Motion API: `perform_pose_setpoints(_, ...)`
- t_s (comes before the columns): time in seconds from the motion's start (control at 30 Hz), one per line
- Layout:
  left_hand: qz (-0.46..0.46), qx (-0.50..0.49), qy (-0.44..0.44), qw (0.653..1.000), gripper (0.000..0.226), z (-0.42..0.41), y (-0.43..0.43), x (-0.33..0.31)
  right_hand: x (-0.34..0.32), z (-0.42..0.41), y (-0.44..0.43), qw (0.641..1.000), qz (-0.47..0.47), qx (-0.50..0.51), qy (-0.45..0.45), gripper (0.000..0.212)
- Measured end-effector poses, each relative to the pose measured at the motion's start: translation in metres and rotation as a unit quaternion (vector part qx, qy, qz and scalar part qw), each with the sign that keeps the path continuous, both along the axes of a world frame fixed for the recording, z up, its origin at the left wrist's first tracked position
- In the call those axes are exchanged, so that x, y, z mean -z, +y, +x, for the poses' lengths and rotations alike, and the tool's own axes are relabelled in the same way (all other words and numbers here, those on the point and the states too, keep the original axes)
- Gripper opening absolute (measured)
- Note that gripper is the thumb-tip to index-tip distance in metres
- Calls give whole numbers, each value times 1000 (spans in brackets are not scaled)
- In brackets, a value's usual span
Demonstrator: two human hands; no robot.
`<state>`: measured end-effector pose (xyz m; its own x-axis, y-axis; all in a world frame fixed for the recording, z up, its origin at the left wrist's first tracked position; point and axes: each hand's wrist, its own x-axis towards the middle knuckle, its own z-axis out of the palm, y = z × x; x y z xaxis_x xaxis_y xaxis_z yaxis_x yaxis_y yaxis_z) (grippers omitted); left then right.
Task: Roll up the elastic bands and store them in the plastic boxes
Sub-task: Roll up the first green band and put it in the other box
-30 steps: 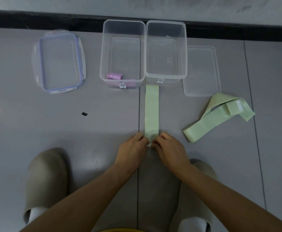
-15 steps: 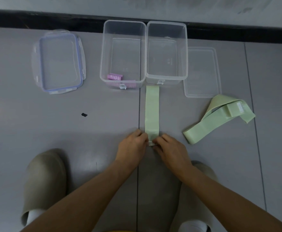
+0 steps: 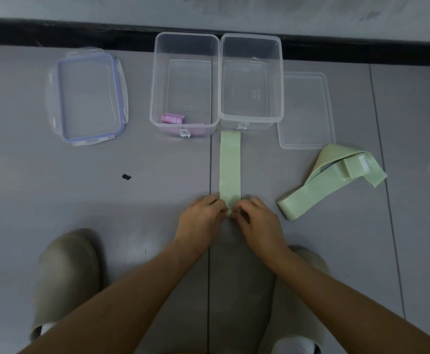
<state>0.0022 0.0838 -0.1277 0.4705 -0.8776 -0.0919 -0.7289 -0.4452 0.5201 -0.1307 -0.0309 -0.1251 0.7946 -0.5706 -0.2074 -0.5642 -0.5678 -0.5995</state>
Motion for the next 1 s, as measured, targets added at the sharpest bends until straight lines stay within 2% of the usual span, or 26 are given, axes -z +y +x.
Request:
perform_pose_setpoints(0.13,-7,-27,23,999,9,0,-5,1,1,-2,-8,994,-76,-73,35,18)
perform_pose_setpoints(0.2,-13,-38,33,999,5,1,-6,-2,0,-1,-11,991,-97,-79,41,15)
perform_pose_setpoints(0.27,-13,-33,23,999,4,2,-7,-2,-1,2,-12,993,-94,-67,38,12)
perform_pose_setpoints(0.4,-9,10,-18,1000,12,2,-3,1,-3,6,-10,1000,-10,-2,24,16)
perform_pose_setpoints(0.5,-15,26,-41,999,15,7,-2,1,-1,6,-10,1000,12,14,16,18)
perform_pose_setpoints(0.67,0,42,-46,998,21,17,-12,1,-2,9,-11,1000,-21,-1,5,11)
perform_pose_setpoints(0.83,39,21,19,999,14,23,-21,-8,-2,10,-16,990,-123,-64,33,15)
perform_pose_setpoints(1.0,42,-11,29,999,9,25,-28,-8,-4,18,-26,989,-108,-75,66,18)
